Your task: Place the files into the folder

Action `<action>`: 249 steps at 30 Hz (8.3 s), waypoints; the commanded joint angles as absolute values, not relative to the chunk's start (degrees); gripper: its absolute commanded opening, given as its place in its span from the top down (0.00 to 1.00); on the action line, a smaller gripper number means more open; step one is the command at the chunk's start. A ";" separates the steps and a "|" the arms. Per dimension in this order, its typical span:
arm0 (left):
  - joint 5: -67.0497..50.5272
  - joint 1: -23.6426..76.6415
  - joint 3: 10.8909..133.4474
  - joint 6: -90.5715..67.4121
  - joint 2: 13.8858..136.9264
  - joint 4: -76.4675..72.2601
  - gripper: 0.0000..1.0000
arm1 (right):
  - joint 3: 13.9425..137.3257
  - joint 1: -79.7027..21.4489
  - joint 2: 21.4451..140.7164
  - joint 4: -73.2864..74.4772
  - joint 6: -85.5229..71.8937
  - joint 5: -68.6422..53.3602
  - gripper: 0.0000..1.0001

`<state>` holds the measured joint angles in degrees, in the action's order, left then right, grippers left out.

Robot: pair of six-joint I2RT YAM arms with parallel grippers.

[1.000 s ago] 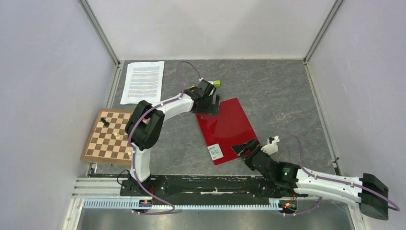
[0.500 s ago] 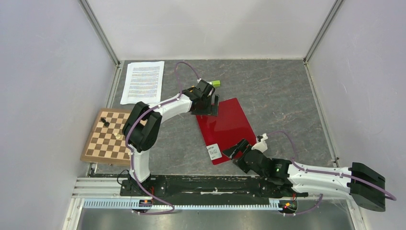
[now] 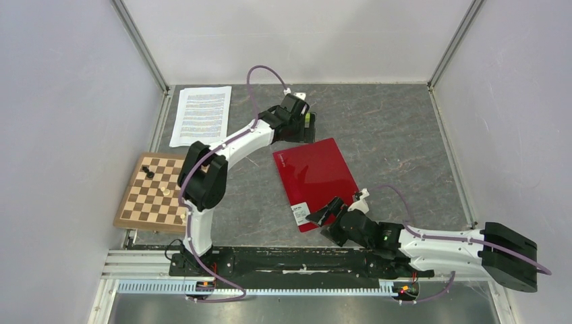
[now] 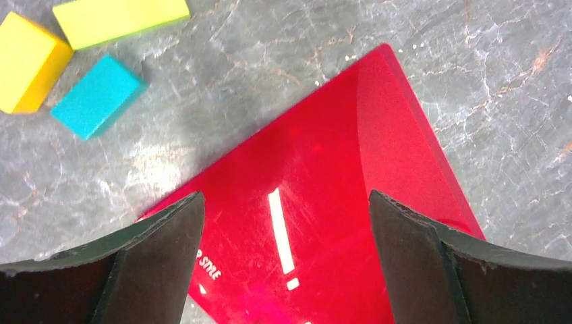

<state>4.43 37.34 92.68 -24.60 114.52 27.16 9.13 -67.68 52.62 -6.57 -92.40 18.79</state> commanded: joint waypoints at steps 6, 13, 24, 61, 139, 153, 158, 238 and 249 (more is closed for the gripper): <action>6.34 36.74 96.34 -17.75 123.47 23.93 0.04 | 8.18 -68.29 52.36 -7.86 -93.16 18.00 0.01; 6.59 36.56 95.40 -18.69 125.51 22.98 0.04 | 5.35 -68.35 51.12 -14.35 -93.12 17.29 0.01; 6.69 36.52 93.78 -19.67 125.55 23.22 0.04 | 4.40 -68.95 53.03 -23.14 -93.09 17.49 0.01; 4.92 34.19 94.26 -25.95 123.53 29.24 0.06 | -0.90 -74.30 62.17 -34.03 -100.63 28.43 0.01; -9.38 33.27 103.63 -35.83 116.12 38.54 0.27 | 12.75 -77.63 53.41 -16.19 -51.61 60.73 0.96; -0.96 31.64 110.60 -48.23 104.89 47.33 0.19 | 22.41 -83.37 62.93 -12.50 -24.08 73.80 1.00; -3.06 31.56 110.39 -51.28 102.40 45.51 0.18 | 24.97 -85.15 66.88 -11.01 -22.29 76.06 1.00; 10.46 21.32 85.82 -25.42 84.02 57.19 0.33 | 43.70 -62.49 88.10 7.77 -21.97 36.80 0.05; 2.79 27.51 79.04 -33.51 77.85 51.80 0.40 | 46.89 -62.15 96.97 11.78 -25.27 36.06 0.04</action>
<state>6.96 25.15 84.40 -27.62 81.54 55.70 47.29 -62.70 94.70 9.43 -23.05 36.49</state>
